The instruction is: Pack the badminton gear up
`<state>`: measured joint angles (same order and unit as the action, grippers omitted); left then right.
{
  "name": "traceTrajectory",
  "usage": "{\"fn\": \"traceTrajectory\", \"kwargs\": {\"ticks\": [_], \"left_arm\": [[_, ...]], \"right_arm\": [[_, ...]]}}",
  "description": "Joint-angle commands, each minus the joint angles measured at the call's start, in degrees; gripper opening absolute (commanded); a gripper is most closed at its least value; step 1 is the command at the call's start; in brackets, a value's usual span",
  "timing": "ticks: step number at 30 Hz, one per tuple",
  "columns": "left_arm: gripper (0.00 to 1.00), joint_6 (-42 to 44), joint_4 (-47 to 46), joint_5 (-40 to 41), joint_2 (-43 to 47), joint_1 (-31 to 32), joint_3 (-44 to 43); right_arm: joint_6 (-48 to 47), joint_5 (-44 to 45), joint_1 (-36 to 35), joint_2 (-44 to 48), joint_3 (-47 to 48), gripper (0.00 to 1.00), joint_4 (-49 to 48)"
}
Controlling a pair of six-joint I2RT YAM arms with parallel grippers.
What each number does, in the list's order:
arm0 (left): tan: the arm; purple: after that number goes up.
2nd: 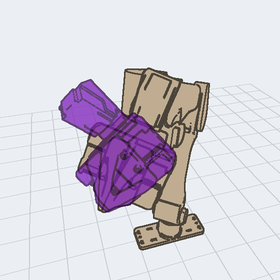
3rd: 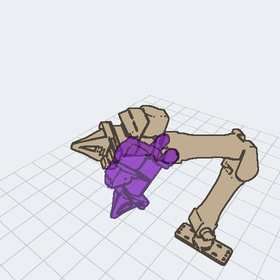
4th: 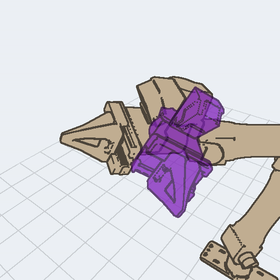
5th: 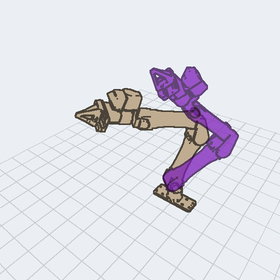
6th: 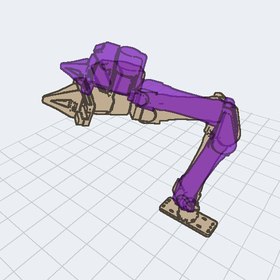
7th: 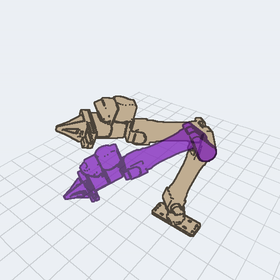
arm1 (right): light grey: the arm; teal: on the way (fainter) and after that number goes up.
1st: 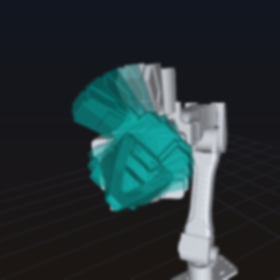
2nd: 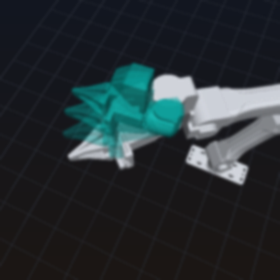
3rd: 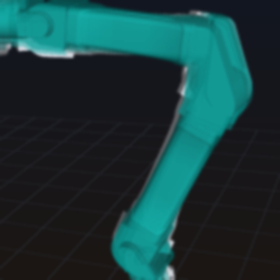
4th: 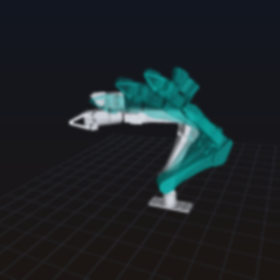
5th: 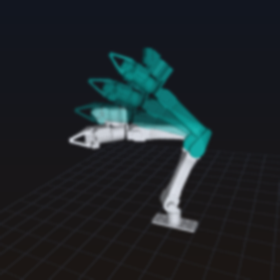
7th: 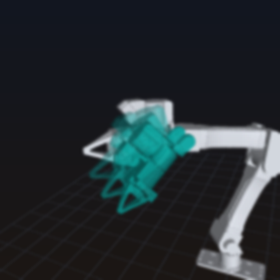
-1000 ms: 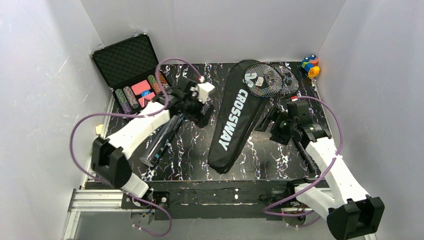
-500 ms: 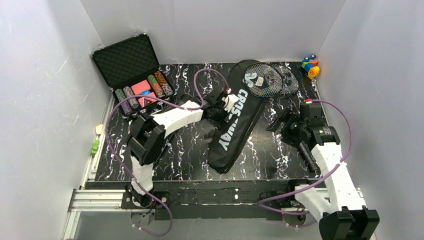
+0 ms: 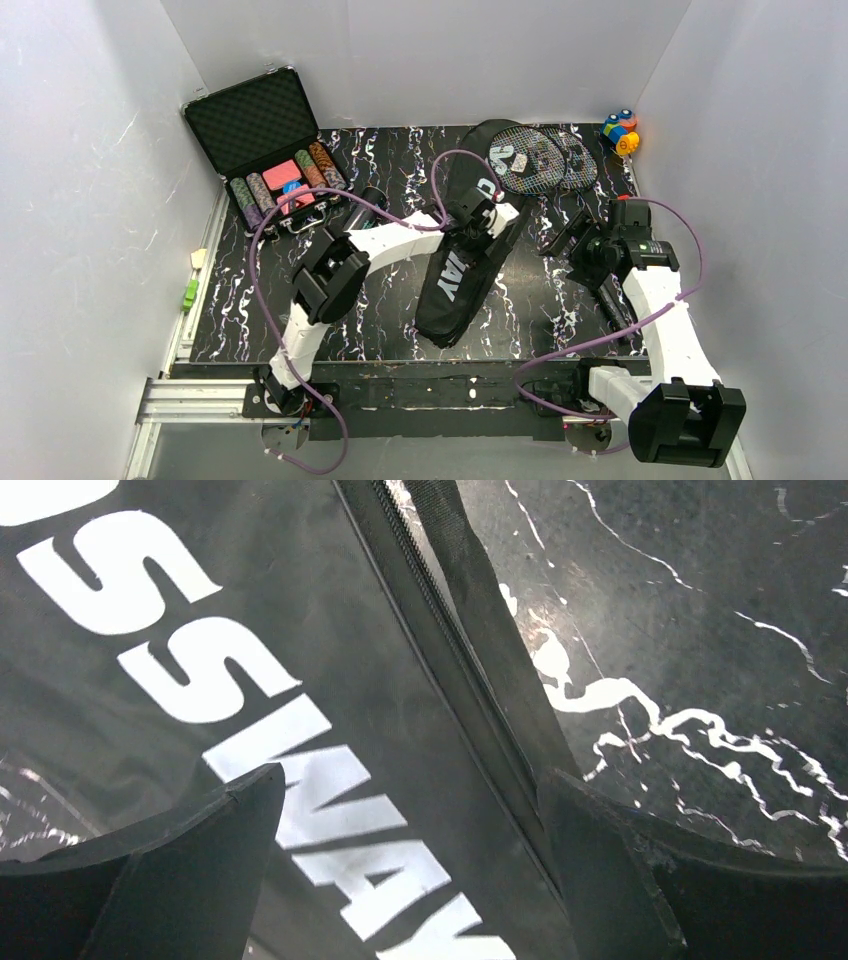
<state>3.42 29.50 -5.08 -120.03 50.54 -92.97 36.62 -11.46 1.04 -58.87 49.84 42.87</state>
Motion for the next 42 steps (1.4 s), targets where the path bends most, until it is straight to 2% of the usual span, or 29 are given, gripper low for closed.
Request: {"fn": "traceTrajectory", "kwargs": {"ticks": [1,5,7,11,13,20,23,28,34,38,42], "left_arm": [[0.98,2.1,-1.3,1.4,-3.5,0.2,-4.0],[0.97,3.0,-2.1,3.8,-6.5,0.2,-6.1],[0.89,3.2,-2.5,3.5,-7.1,0.2,-6.7],[0.44,3.3,-2.9,2.9,-7.1,0.2,-5.7],[0.29,3.7,-3.6,3.1,-6.2,0.1,-3.7],[0.01,3.6,-4.0,3.9,-0.6,0.0,3.3],[0.0,2.6,-4.1,3.6,3.4,-0.1,7.0],[0.0,0.8,-3.0,3.6,9.8,-0.2,11.0],[0.0,-0.9,-0.5,2.5,15.3,-0.4,13.4],[0.0,-1.6,0.0,1.6,17.8,-0.6,13.8],[0.07,-1.6,0.5,-0.1,18.4,-0.7,15.0]], "right_arm": [[-1.5,-1.5,1.0,0.0,2.5,0.86,-2.9],[-1.5,-2.5,1.2,-1.1,2.3,0.83,-3.8],[-1.2,-3.2,1.2,-1.6,2.0,0.82,-4.6],[-0.8,-3.5,1.3,-3.7,2.5,0.79,-6.2],[-0.5,-3.5,1.3,-5.2,3.2,0.78,-7.0],[3.0,-6.0,0.8,-13.0,3.5,0.77,-12.9],[4.2,-6.3,-0.7,-17.0,5.0,0.77,-14.7],[6.9,-6.3,-7.0,-22.4,8.6,0.77,-17.6],[11.3,-8.3,-13.7,-28.6,12.2,0.77,-21.4],[15.3,-10.2,-16.5,-31.8,11.1,0.77,-25.7],[19.5,-11.8,-18.1,-34.2,9.8,0.74,-30.6]]}}
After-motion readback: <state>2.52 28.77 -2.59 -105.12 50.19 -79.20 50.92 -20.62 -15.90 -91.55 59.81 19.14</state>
